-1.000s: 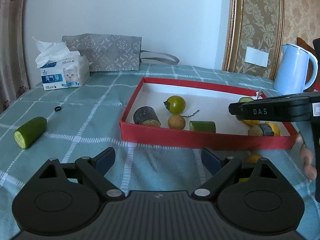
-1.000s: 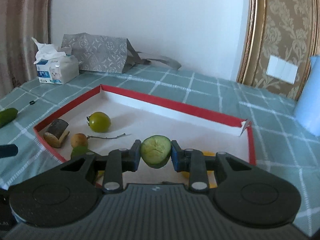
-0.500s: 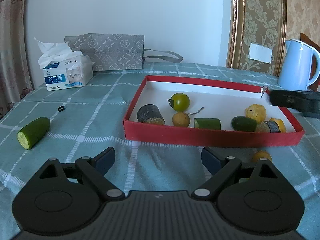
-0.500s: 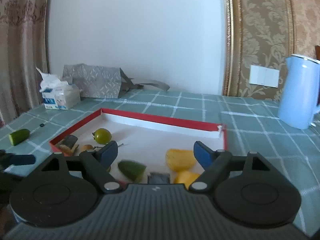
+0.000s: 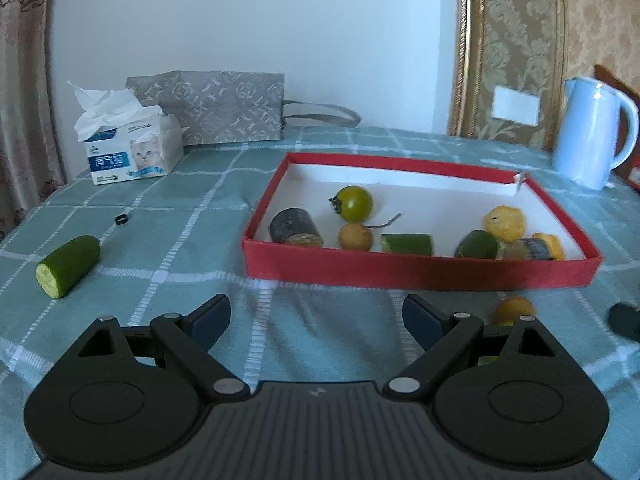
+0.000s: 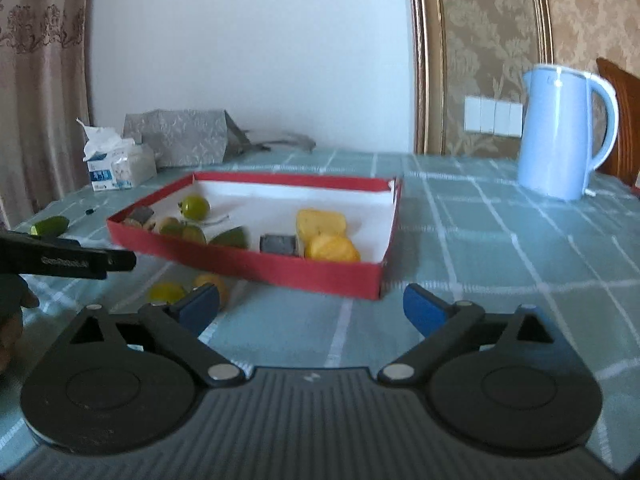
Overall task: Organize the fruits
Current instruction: 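Move the left gripper to a green round fruit beside the tray and close it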
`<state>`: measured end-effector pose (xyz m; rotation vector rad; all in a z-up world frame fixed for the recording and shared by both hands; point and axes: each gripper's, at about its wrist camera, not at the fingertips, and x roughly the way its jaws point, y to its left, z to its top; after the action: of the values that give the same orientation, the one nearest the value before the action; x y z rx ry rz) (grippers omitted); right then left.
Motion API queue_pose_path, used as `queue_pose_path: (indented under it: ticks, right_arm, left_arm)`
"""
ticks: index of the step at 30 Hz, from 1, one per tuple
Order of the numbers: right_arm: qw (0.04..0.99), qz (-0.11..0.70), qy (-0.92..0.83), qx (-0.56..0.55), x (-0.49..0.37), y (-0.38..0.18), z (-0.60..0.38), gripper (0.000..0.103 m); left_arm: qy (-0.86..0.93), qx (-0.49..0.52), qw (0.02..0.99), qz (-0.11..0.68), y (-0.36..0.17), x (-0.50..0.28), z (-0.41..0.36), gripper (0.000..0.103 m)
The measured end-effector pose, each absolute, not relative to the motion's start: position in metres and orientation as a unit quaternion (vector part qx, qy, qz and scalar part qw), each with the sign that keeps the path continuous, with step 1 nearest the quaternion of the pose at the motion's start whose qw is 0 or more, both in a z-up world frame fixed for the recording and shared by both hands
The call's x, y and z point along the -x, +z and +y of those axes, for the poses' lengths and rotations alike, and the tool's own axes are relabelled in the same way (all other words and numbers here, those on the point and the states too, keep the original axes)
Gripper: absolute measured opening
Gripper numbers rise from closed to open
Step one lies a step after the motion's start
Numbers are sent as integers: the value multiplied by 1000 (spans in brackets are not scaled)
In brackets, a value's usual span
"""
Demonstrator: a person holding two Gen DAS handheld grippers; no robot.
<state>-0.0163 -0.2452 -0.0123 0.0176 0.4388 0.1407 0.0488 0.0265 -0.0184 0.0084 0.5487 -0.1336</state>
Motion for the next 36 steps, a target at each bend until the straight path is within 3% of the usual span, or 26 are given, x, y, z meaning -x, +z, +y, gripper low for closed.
queue_pose_path:
  ticks: [5,10,36]
  right_arm:
    - [965,256,63,-14,8,-19,-245,103]
    - [949,307,60,-41,-5,-29,-252,103]
    - [944,325,55,19,-1,-32,-244,103]
  left_arm:
    - [-126,21,960,251,-13,-34,25,94]
    - [-164,-29,958,232,-14,-25,2,94]
    - [-235,-77,928,278,-28,-41,-33,94]
